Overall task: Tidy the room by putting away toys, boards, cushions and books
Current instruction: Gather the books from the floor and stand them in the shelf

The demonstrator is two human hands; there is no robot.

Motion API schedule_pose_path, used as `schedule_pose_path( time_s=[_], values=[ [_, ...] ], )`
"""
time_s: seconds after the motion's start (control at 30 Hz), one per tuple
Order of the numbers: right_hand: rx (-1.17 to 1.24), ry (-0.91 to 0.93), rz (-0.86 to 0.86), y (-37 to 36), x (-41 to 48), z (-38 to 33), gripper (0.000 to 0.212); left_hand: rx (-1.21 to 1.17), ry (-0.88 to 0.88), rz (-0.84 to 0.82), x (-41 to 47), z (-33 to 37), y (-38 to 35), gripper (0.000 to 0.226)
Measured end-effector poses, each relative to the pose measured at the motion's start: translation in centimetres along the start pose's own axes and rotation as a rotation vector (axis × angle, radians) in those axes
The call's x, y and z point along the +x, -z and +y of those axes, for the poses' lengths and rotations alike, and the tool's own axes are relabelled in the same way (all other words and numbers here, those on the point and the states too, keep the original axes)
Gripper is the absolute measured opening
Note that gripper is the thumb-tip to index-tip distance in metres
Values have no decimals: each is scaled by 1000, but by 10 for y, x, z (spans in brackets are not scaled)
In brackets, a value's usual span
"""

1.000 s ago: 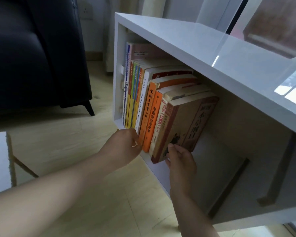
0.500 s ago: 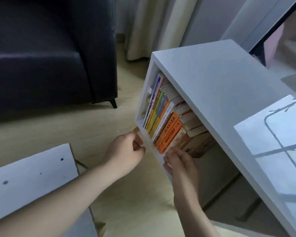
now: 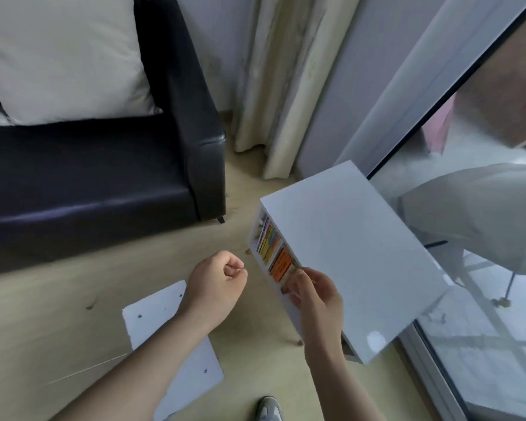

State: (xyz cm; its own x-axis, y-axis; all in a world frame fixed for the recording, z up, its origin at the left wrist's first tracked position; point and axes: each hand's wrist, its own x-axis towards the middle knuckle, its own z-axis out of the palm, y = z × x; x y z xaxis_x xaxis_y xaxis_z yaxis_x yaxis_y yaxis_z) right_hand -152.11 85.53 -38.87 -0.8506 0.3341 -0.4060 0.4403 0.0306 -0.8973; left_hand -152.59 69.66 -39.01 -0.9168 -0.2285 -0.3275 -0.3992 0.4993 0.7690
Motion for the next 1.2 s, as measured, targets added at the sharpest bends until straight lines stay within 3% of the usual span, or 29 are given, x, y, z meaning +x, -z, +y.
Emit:
schedule_pose_path(
  time_s=[0.2, 0.4, 0.47, 0.63, 1.2],
  values=[
    [29, 10, 33, 33, -79, -117, 9, 8, -30, -39, -75, 87, 81, 4],
    [65, 3, 73, 61, -139, -170, 23, 28, -72, -48, -121, 134, 126, 7],
    [90, -20, 85, 74, -152, -179, 18, 39, -79, -43, -133, 147, 131, 8],
    [128, -61, 87, 111, -162, -186, 9, 62, -68, -42, -159, 170, 127, 7],
    [316, -44, 215, 228, -141, -198, 11, 118, -196, -156, -177, 258, 39, 9]
  ],
)
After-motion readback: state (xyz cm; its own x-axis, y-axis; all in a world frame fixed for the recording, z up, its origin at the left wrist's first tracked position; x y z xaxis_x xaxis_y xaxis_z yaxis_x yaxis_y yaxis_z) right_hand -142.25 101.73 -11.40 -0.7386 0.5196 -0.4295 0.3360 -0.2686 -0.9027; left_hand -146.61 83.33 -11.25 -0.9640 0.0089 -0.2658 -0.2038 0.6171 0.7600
